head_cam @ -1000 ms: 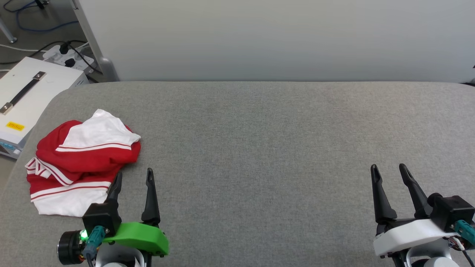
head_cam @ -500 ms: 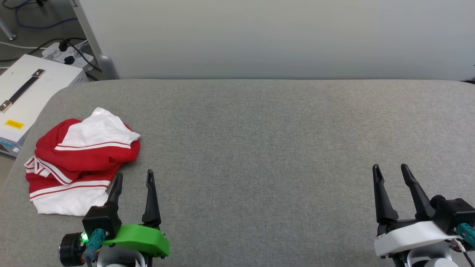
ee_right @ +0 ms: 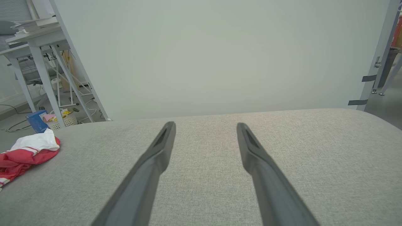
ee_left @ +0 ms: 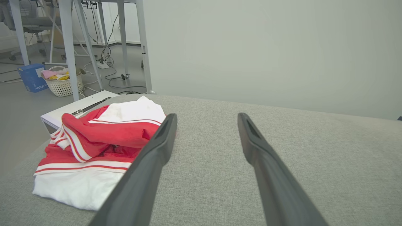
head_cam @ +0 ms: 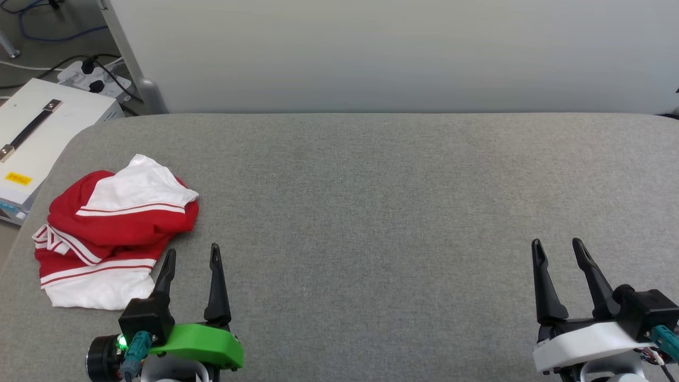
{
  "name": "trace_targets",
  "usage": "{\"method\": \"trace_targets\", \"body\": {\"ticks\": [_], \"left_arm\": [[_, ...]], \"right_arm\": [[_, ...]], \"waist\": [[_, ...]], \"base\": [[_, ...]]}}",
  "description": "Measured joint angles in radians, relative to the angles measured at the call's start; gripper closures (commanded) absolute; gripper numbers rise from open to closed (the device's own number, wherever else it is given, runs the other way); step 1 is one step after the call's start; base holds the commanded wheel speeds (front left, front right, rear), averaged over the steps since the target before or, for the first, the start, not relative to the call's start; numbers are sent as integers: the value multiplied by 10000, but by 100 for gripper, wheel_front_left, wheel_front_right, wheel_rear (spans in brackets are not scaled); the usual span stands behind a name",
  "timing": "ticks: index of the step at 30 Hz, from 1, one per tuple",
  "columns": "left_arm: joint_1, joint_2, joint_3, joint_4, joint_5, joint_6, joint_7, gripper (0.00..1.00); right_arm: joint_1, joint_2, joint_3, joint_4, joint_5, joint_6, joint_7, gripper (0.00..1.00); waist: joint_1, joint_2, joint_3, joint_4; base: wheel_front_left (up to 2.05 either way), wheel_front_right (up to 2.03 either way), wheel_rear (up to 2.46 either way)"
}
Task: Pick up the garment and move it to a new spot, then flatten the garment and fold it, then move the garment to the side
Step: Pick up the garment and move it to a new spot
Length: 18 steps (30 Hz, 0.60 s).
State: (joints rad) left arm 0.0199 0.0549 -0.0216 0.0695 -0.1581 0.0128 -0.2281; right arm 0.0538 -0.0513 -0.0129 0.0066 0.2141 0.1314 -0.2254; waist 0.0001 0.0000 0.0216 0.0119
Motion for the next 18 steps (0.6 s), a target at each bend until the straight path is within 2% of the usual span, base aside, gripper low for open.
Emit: {"method": "trace_targets", "body": {"ticks": [10,18], "left_arm": [[2,-2,-4,219,-35,0,-226,0],[-12,-8,105,309,-194,2,-278,0]], "right_arm": [[91,0,-84,186,2,0,-263,0],[113,2,94,100,-128,0,-291,0]], "waist": [[0,0,-16,135],[-1,0,77,738]], "base": [[0,0,0],[0,0,0]]}}
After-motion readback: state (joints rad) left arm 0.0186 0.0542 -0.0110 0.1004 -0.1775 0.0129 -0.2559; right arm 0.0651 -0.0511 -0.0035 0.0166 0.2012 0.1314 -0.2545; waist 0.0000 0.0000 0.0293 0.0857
